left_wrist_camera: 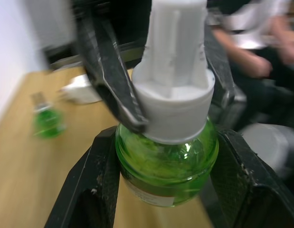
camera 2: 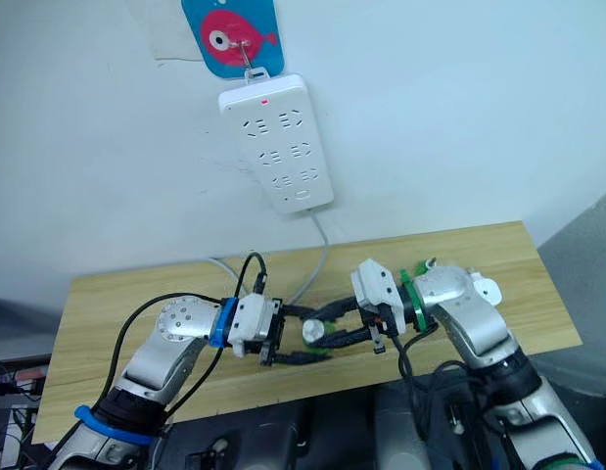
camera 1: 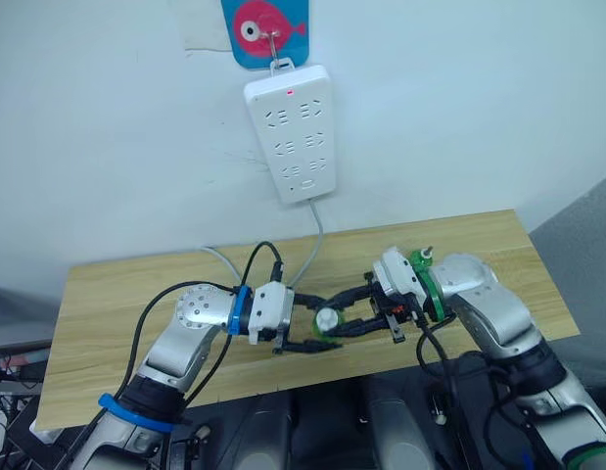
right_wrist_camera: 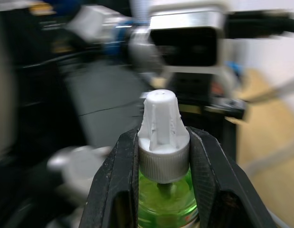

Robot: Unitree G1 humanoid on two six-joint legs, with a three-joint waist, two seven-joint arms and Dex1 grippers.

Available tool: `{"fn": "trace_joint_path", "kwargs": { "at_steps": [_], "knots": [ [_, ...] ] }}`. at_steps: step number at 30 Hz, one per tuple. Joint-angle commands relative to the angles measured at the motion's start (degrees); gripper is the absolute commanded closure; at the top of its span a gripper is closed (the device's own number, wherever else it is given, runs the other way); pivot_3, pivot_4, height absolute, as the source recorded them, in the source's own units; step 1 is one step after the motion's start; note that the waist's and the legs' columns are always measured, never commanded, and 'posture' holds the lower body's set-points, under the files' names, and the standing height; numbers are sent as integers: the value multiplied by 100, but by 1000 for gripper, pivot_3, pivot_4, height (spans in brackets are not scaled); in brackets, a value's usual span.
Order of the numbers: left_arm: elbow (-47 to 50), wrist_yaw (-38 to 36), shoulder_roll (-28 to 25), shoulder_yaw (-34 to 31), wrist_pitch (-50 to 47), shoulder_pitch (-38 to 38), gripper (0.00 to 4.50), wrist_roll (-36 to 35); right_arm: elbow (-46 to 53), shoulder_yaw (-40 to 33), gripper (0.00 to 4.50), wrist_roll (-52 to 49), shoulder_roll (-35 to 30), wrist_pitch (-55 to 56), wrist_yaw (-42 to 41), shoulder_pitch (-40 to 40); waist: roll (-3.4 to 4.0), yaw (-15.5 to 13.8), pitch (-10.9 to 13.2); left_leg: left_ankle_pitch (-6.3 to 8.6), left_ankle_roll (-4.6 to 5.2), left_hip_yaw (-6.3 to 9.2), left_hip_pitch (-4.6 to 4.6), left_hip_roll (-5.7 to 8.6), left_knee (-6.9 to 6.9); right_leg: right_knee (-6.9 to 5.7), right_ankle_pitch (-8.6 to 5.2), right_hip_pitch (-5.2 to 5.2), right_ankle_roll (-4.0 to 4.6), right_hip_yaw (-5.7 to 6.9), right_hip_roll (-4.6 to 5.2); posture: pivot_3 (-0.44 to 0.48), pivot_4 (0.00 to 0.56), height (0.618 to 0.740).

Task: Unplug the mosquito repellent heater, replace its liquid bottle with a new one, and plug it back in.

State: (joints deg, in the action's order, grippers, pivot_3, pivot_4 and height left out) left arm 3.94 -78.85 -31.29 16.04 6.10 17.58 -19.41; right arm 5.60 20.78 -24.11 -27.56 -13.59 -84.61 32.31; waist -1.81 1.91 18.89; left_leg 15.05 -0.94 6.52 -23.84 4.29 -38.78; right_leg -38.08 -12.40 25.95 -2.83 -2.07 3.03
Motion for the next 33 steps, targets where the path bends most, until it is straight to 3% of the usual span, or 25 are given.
{"fn": "trace_joint_path", "kwargs": {
  "at_steps": [1, 2, 3, 5, 12, 16, 21, 27, 33],
  "knots": [
    [134, -327, -93, 173, 107, -53, 2248, -35, -184, -50, 3433, -249, 186, 293, -465, 274, 0, -10, 0, -1, -3, 1, 0, 1, 0, 0, 0, 1, 0, 0, 0, 29, 303, 740],
    [123, -326, -87, 160, 101, -34, 2248, -34, -226, -51, 3433, -250, 207, 281, -512, 307, 0, -13, 0, -5, -9, 3, -1, 1, 0, 0, 0, 0, 0, 1, 1, 29, 303, 740],
    [112, -295, -76, 138, 72, -21, 2248, -35, -254, -60, 2873, -261, 210, 244, -534, 326, 0, -15, 0, -5, -9, 3, -1, 2, 0, 0, 0, 1, 0, 0, 1, 29, 303, 740],
    [95, -217, -63, 94, 25, -9, 2248, -19, -279, -99, 2477, -279, 146, 212, -571, 318, 0, -21, 0, -6, -10, 3, -1, 2, -1, 0, 0, 0, 0, 0, 2, 29, 303, 740],
    [68, 268, -52, -164, -189, -138, 2248, 19, 135, -528, 21, -238, -399, 70, 4, -139, 0, -31, 0, -6, -10, 6, -1, 2, -1, 0, 0, 0, 0, 1, 3, 16, 290, 740],
    [83, 763, 33, -340, -460, -200, 2248, 14, 895, -848, 21, -242, -670, -277, 721, -723, 0, -30, 0, -6, -11, 7, -3, 2, -1, -2, 0, 2, 0, -1, 2, -5, 281, 740],
    [-10, 1542, 266, -479, -700, -219, 2248, 205, 1862, -764, 21, 299, -285, -435, 2261, -1375, -1, -11, -5, -6, -12, 4, -1, 1, -1, -5, 0, 3, 0, -5, 2, -24, 281, 740],
    [-35, 2002, 533, -472, -809, -110, 2248, 339, 1772, -516, 21, 916, 446, -614, 3494, -1258, -3, -10, -6, -7, -12, -4, -2, 3, -2, -6, 1, 6, -2, -9, 2, -28, 287, 740],
    [-84, 1955, 550, -425, -766, -37, 2248, 377, 1590, -349, 21, 1149, 694, -621, 3849, -1154, -3, -8, -6, -7, -12, -4, -2, 3, -2, -5, 1, 6, -2, -8, 2, -31, 292, 740]
  ]
}}
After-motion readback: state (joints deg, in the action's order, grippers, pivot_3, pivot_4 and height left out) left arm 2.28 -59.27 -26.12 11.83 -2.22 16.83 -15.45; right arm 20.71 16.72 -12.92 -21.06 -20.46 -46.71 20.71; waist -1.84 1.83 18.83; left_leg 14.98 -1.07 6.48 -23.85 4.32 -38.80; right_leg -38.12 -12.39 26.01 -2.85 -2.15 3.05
